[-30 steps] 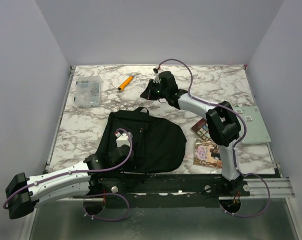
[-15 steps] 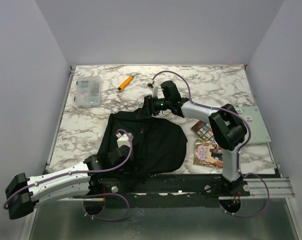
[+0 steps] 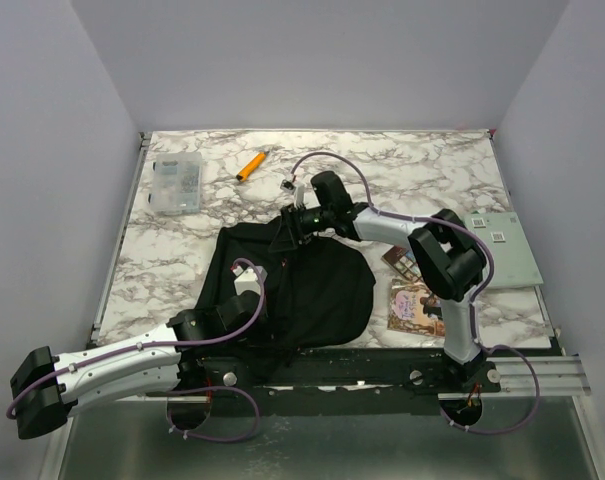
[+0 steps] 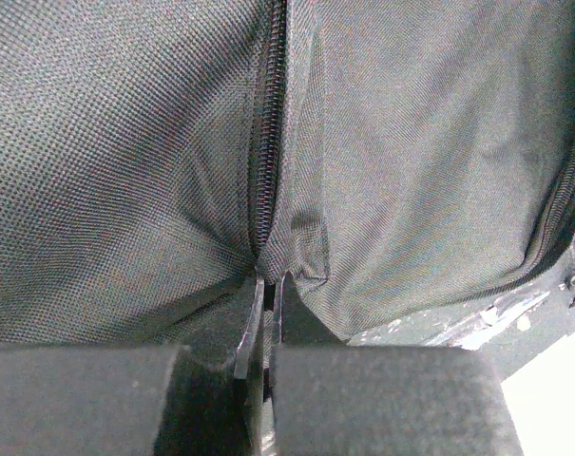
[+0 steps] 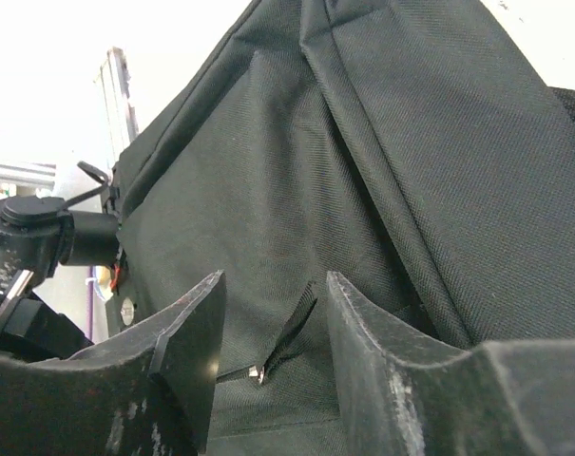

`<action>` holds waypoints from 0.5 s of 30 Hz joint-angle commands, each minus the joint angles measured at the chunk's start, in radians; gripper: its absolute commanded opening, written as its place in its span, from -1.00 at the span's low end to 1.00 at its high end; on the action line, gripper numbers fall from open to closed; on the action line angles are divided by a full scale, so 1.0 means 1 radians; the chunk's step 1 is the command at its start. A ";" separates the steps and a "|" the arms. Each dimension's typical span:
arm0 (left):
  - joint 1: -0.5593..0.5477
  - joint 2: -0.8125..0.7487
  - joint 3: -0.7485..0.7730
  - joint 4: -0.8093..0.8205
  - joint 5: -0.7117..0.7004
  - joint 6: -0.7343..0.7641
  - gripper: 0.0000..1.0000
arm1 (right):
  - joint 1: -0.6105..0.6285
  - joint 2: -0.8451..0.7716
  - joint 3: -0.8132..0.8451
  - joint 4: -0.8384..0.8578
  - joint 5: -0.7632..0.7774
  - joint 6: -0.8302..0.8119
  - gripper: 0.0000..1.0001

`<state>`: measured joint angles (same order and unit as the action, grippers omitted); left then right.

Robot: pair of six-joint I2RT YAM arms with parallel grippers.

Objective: Pack the student bag
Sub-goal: Zip the student bag at the center of the board.

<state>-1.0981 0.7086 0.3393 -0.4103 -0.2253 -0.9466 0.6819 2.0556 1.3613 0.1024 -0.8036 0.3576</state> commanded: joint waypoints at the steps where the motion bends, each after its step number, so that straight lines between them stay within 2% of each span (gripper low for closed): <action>1: -0.006 -0.009 -0.006 0.017 0.050 -0.012 -1.00 | 0.015 0.008 -0.022 -0.006 -0.023 -0.023 -0.07; 5: -0.006 -0.005 -0.004 0.017 0.050 -0.010 -1.00 | 0.024 -0.006 -0.041 0.028 -0.028 -0.001 -0.32; 8: -0.006 -0.003 0.001 0.016 0.052 -0.008 -1.00 | 0.028 -0.021 -0.068 0.056 -0.020 0.010 -0.34; 9: -0.006 -0.002 0.001 0.016 0.052 -0.008 -1.00 | 0.028 -0.026 -0.075 0.060 -0.011 0.010 -0.29; 12: -0.006 -0.002 0.001 0.016 0.054 -0.012 -1.00 | 0.031 -0.039 -0.098 0.059 0.009 -0.011 0.06; 15: -0.006 0.000 -0.001 0.016 0.056 -0.013 -1.00 | 0.040 -0.053 -0.109 0.041 0.029 -0.049 0.08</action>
<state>-1.0981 0.7090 0.3393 -0.4088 -0.2226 -0.9470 0.7078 2.0468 1.2804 0.1455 -0.8017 0.3584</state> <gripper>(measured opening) 0.018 0.539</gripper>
